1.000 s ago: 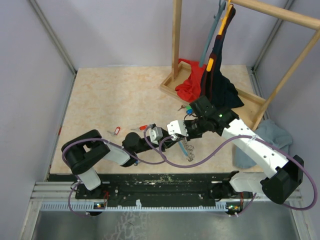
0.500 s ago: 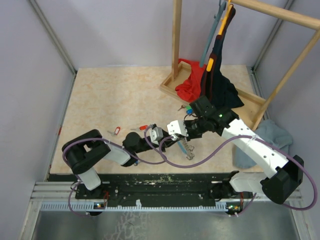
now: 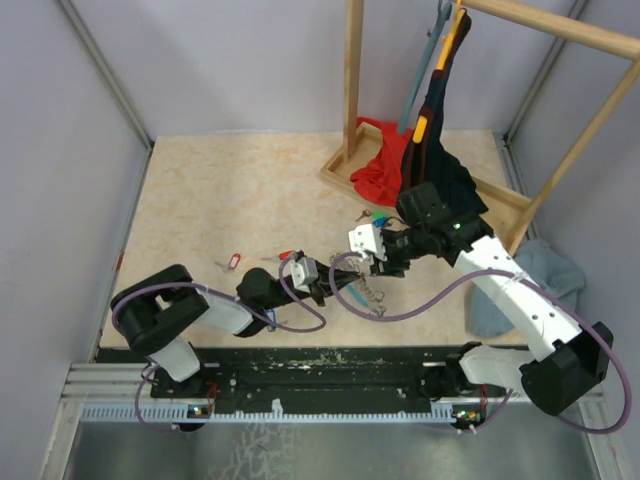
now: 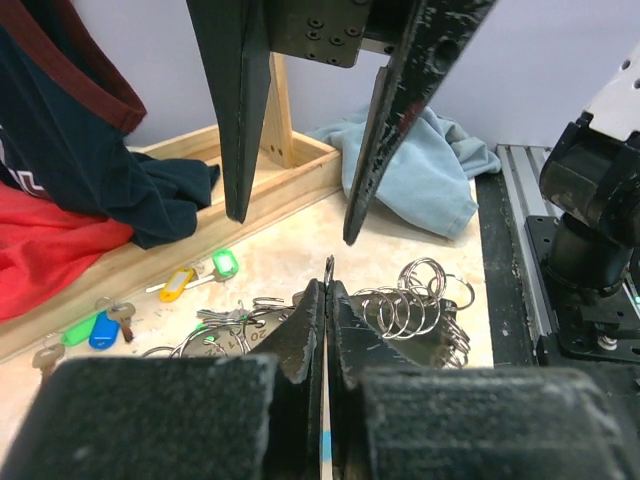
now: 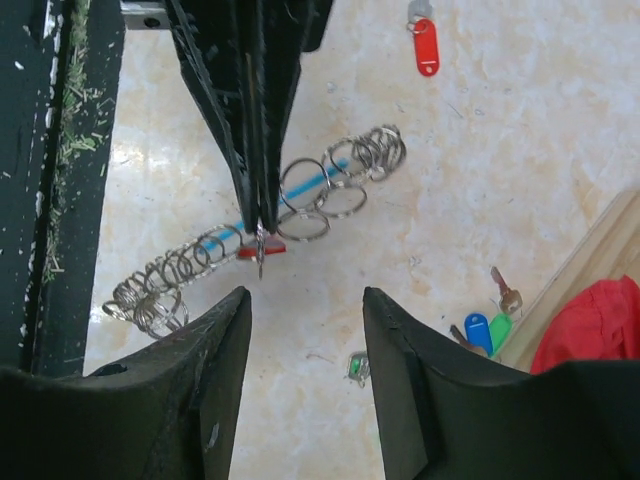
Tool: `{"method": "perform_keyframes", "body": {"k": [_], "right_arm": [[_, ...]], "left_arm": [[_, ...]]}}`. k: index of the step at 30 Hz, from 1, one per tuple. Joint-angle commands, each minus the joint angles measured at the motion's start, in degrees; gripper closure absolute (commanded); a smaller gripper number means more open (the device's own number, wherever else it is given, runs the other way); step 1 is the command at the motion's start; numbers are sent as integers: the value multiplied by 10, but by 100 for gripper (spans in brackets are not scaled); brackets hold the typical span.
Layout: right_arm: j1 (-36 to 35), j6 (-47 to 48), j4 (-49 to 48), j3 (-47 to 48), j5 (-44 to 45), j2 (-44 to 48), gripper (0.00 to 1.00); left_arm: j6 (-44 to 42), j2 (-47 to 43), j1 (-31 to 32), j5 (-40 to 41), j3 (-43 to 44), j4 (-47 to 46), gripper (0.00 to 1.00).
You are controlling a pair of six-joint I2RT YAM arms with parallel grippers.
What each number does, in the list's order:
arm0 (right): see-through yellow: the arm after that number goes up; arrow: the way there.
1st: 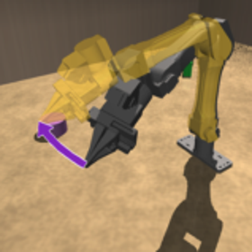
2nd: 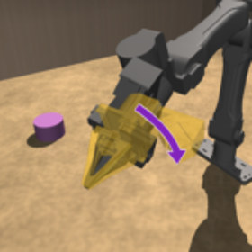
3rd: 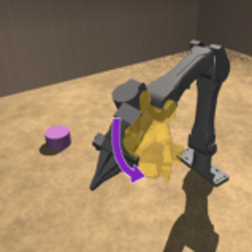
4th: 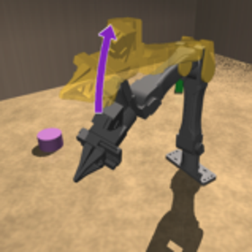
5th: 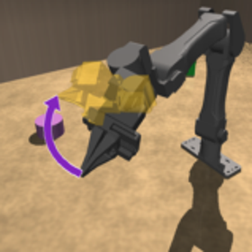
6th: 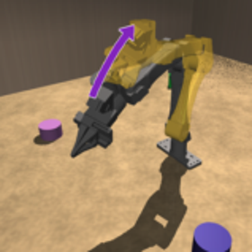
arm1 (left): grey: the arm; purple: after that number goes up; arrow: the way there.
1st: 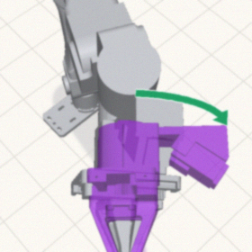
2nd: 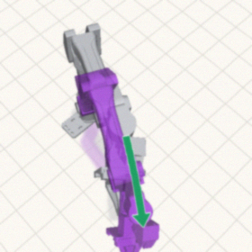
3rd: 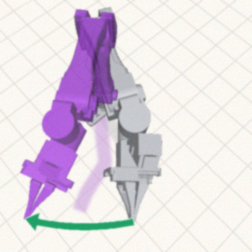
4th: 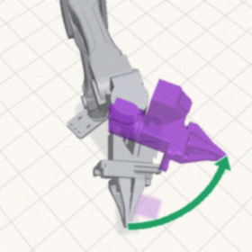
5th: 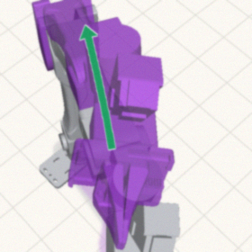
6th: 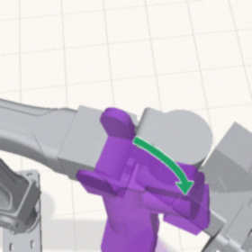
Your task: Remove the keys from the keyring
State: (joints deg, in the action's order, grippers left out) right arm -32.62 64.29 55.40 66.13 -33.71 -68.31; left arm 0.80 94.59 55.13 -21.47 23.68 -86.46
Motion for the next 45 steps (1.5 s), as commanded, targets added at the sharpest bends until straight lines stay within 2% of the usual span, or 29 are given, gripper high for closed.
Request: {"method": "perform_keyframes", "body": {"k": [1,8,16,20,23,37,45], "right_arm": [[52,-4,-6,27,-131,24,50],[61,-35,-27,21,-239,15,51],[61,-108,-92,1,-286,4,63],[61,-115,-100,-6,-282,-1,72],[61,-110,-99,-9,-278,-2,74],[61,-84,-81,-9,-270,-2,80],[60,-83,-83,-11,-261,-1,80]], "left_arm": [[-5,-47,0,18,-14,-161,100],[1,-99,0,51,-36,-162,100],[11,-121,0,53,-45,-161,100],[15,-128,0,52,-46,-162,100],[19,-133,0,52,-47,-161,100],[18,-139,0,58,-50,-162,100],[17,-143,0,61,-51,-161,100]]}}
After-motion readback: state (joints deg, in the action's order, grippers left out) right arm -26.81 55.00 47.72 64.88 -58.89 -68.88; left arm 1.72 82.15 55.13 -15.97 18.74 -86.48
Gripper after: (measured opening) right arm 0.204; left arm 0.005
